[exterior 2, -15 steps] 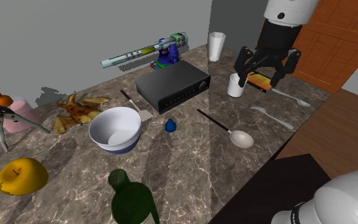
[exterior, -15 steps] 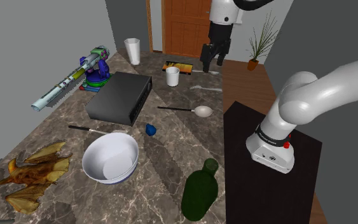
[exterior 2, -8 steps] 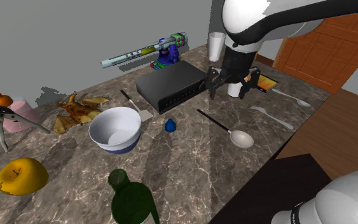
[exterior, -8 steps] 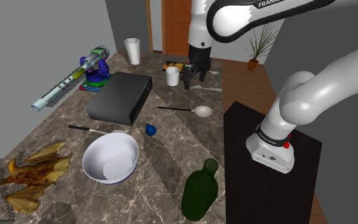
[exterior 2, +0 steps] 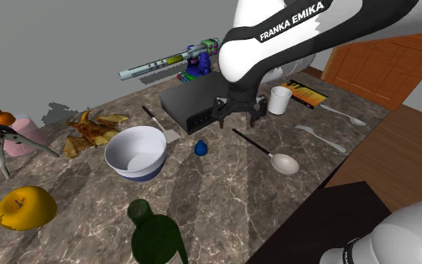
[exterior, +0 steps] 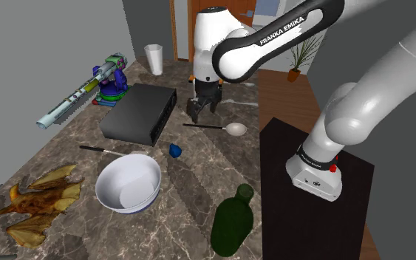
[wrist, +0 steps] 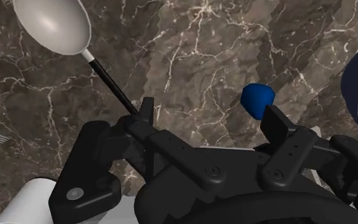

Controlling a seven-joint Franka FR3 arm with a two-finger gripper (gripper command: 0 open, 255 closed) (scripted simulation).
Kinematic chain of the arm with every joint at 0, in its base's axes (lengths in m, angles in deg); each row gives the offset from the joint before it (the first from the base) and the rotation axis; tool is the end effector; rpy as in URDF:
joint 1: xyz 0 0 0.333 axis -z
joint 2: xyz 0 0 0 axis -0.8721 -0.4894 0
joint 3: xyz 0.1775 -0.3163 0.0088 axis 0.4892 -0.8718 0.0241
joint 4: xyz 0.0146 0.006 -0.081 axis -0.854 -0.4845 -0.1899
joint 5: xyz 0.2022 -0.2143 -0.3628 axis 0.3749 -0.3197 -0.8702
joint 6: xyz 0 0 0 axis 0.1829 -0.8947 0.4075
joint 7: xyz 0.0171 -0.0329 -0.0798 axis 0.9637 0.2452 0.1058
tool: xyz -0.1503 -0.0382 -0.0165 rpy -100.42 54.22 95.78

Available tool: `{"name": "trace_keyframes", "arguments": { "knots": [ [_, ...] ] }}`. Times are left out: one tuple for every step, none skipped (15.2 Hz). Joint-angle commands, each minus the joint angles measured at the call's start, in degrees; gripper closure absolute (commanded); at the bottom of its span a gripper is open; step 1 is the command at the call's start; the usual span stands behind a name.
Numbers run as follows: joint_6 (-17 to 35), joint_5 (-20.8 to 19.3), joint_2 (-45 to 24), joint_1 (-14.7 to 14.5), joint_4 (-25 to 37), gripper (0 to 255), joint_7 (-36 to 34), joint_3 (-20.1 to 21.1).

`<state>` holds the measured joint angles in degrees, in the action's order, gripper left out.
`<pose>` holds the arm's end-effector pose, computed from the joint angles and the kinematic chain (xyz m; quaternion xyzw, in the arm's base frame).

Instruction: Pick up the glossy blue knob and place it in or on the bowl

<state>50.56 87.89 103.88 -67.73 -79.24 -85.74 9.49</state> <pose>0.4342 0.2305 0.3266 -0.9987 0.0463 -0.0007 0.0203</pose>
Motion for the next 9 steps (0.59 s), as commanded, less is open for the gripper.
{"name": "trace_keyframes", "arguments": {
  "knots": [
    [3.59, -1.62, -4.58, 0.06, 1.42, 0, -2.69, 1.81],
    [5.14, -2.80, -6.93, 0.14, 2.32, 0, -4.14, 2.59],
    [6.61, -4.16, -9.33, 0.19, 3.31, 0, -5.71, 3.30],
    [7.99, -5.73, -11.76, 0.17, 4.37, 0, -7.38, 3.90],
    [9.26, -7.47, -14.22, 0.07, 5.52, 0, -9.15, 4.36],
    [10.42, -9.37, -16.70, -0.13, 6.75, 0, -11.00, 4.68],
    [11.46, -11.38, -19.19, -0.45, 8.07, 0, -12.91, 4.86],
    [12.37, -13.47, -21.68, -0.91, 9.48, 0, -14.84, 4.85],
    [13.17, -15.56, -24.15, -1.54, 10.97, 0, -16.74, 4.66]
  ]
}}
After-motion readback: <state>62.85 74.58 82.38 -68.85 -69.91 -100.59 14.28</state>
